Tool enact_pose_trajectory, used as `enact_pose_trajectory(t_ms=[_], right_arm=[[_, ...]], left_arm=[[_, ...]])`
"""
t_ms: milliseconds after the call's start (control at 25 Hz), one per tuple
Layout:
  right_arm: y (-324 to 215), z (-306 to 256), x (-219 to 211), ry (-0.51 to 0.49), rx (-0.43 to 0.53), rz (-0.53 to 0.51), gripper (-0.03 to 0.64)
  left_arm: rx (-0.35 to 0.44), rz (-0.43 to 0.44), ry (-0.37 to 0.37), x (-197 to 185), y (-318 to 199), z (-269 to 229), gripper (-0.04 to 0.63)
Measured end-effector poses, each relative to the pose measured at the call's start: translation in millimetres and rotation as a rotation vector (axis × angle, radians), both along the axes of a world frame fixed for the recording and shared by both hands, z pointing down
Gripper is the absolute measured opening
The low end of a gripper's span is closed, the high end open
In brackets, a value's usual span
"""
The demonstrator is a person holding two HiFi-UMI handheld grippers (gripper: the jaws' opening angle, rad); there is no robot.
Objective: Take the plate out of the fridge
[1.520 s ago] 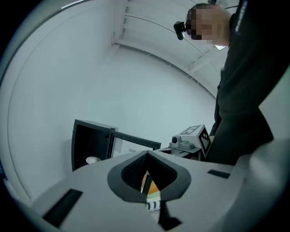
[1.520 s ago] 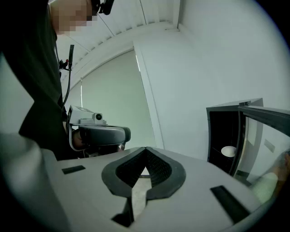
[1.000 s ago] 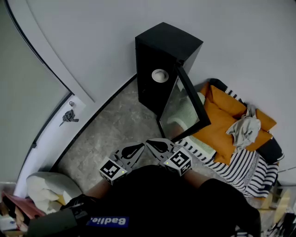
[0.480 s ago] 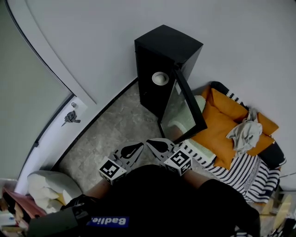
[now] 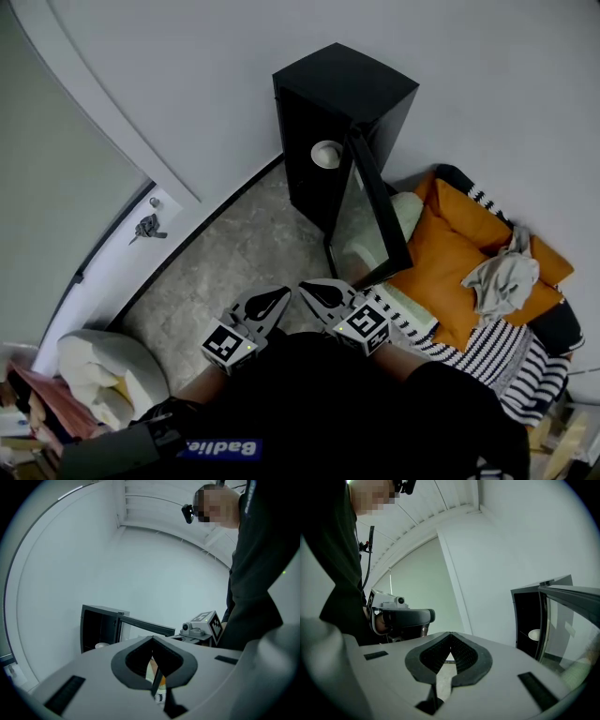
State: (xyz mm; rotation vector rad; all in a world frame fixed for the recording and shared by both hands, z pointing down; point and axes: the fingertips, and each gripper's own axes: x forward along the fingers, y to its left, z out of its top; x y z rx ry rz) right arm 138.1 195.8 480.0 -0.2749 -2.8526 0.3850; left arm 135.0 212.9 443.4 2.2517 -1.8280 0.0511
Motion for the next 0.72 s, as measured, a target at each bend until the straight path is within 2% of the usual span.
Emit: enact_pose_trajectory(t_ms=[320,560,720], right_arm=[[-16,12,-32,0.027,-0.014,0.006,0.011],[-38,13,-81,0.053,-0.011,0.073,0.011],[-55,15,-121,0.078,-0.011,0.126,0.011]], left_arm=[[0.001,-0.003,0.011,-37,-18,5,0.008],[0.012,0.047,0.011,-95,-40,6,0.006],[0.021,0.11,-0.013,-138,-61,4,0.006]])
